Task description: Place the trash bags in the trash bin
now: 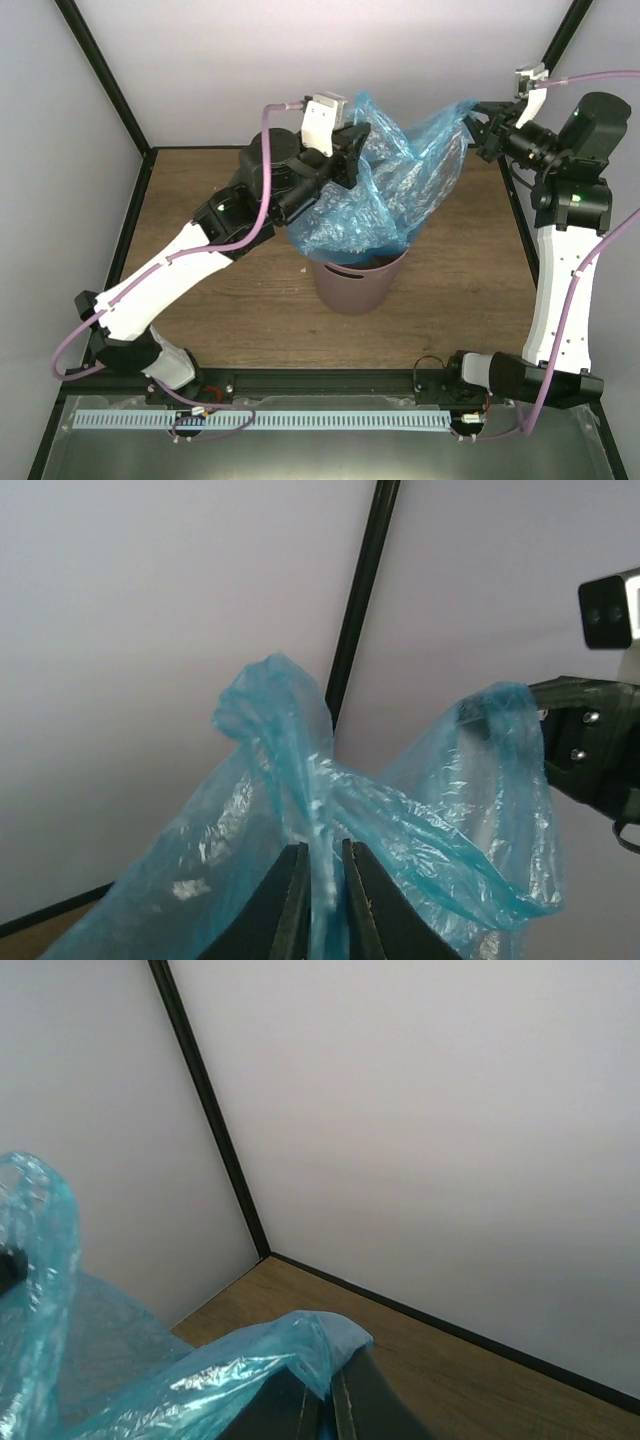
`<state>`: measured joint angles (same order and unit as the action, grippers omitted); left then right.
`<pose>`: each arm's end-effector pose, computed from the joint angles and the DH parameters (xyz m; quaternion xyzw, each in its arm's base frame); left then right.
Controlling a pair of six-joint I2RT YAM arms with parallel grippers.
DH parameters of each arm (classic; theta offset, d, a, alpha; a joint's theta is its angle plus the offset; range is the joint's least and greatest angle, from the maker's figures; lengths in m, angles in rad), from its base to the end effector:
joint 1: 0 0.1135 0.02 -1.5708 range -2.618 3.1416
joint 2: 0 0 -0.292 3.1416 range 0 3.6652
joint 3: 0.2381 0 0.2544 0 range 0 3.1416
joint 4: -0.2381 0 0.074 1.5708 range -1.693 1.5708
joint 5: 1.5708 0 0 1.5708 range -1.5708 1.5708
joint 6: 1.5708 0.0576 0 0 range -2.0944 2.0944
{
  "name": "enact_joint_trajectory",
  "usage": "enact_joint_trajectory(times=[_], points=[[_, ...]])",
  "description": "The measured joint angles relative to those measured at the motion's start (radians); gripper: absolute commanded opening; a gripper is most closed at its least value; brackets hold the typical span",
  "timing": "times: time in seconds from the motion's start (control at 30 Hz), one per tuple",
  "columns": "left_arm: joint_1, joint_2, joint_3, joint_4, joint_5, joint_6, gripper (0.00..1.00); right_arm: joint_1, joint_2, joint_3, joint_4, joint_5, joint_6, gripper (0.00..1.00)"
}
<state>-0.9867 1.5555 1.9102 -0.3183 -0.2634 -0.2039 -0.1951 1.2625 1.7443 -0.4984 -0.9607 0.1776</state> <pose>0.2089 -0.2888 0.5523 0.1751 0.6721 -0.3247 0.6420 0.2345 0.0018 0.5577 -0.2013 0.6814 0.3240 0.6247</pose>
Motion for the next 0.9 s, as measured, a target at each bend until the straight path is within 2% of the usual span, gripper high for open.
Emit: enact_joint_trajectory(times=[0.03,0.07,0.17,0.27,0.43,0.47,0.63,0.77,0.9], points=[[0.000,-0.015,-0.011,0.002,0.000,0.003,0.46,0.000,-0.002,-0.005,0.002,0.000,0.001,0.01],[0.000,-0.027,-0.021,0.000,0.003,0.016,0.58,0.000,-0.005,-0.011,0.002,0.000,0.003,0.01],[0.000,-0.089,-0.052,-0.021,-0.008,0.030,0.75,0.000,-0.014,-0.027,0.000,0.002,0.003,0.01],[0.000,-0.179,-0.085,-0.060,-0.041,0.048,0.85,0.000,-0.014,-0.027,0.000,0.006,0.002,0.01],[0.000,-0.415,-0.209,-0.105,-0.132,0.055,0.90,0.000,-0.014,-0.026,-0.016,0.020,-0.003,0.01],[0.000,-0.471,-0.242,-0.116,-0.159,0.053,0.89,0.000,-0.014,-0.026,-0.018,0.023,-0.003,0.01],[0.004,-0.652,-0.383,-0.195,-0.327,0.007,0.64,0.000,-0.014,-0.024,-0.019,0.026,0.003,0.01],[0.042,-0.625,-0.456,-0.282,-0.369,-0.051,0.42,0.000,-0.013,-0.024,-0.018,0.013,0.023,0.01],[0.133,-0.532,-0.574,-0.323,-0.267,-0.088,0.27,0.000,-0.014,-0.023,-0.018,-0.006,0.030,0.01]])
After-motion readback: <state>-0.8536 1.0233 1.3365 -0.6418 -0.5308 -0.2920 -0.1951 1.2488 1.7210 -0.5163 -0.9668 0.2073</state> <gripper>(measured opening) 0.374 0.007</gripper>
